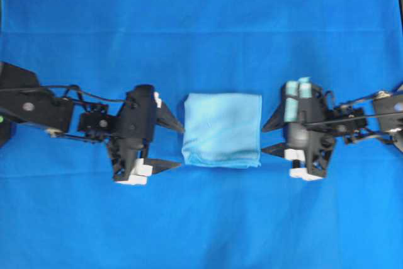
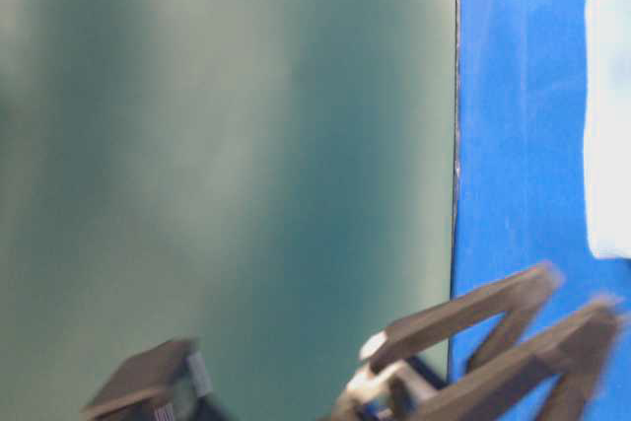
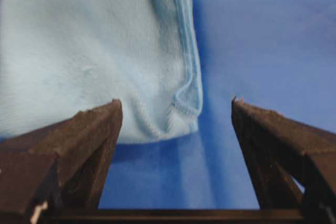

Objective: Fold the light blue towel.

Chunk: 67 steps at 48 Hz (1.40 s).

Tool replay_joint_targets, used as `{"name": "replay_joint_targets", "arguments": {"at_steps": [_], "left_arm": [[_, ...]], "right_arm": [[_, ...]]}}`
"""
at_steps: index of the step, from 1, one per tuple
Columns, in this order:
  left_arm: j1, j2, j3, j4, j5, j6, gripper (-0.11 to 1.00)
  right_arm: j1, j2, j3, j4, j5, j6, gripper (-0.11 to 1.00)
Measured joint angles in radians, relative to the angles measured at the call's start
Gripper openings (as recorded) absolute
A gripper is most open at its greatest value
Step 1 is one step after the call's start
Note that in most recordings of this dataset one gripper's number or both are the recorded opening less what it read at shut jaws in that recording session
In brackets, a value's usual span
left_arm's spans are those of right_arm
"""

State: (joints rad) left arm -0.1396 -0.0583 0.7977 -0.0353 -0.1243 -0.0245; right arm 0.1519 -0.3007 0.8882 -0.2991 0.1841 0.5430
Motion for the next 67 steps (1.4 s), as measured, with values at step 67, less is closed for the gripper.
{"name": "replay_joint_targets", "arguments": {"at_steps": [67], "left_arm": [[0.101, -0.965, 0.609, 0.005, -0.094, 0.043, 0.77]], "right_arm": [[-0.19, -0.838, 0.465, -0.16, -0.072, 0.011, 0.56]]}}
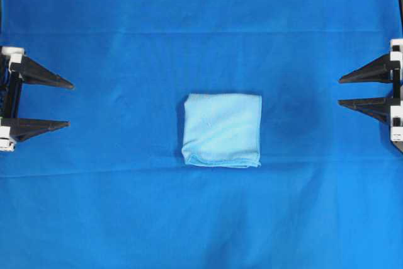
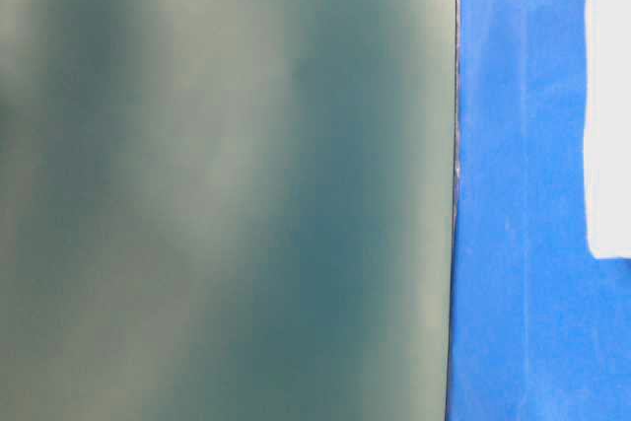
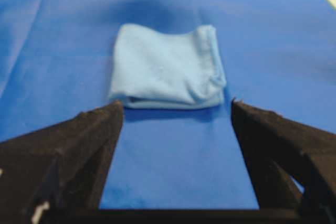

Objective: Fold the light blue towel.

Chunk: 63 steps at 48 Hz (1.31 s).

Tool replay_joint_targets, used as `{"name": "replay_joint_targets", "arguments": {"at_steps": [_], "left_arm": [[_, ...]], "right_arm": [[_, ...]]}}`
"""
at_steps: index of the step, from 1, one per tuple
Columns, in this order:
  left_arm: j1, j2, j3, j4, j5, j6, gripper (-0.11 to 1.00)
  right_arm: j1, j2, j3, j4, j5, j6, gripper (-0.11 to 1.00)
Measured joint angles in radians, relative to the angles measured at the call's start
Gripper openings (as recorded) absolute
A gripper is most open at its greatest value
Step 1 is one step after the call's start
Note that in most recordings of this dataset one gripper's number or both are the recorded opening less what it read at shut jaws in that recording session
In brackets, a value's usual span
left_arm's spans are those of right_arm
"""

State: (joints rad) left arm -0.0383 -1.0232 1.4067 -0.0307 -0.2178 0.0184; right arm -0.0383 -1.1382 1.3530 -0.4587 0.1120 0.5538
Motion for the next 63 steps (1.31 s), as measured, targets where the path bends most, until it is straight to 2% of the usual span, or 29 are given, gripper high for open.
{"name": "replay_joint_targets", "arguments": {"at_steps": [12, 63], "left_arm": [[0.041, 0.0, 0.005, 0.0, 0.008, 0.0, 0.77], [0.044, -0.003, 0.006, -0.002, 0.021, 0.003, 0.77]], "right_arm": [[0.0, 0.0, 0.0, 0.0, 0.0, 0.0, 0.56], [0.0, 0.0, 0.0, 0.0, 0.002, 0.0, 0.56]]}}
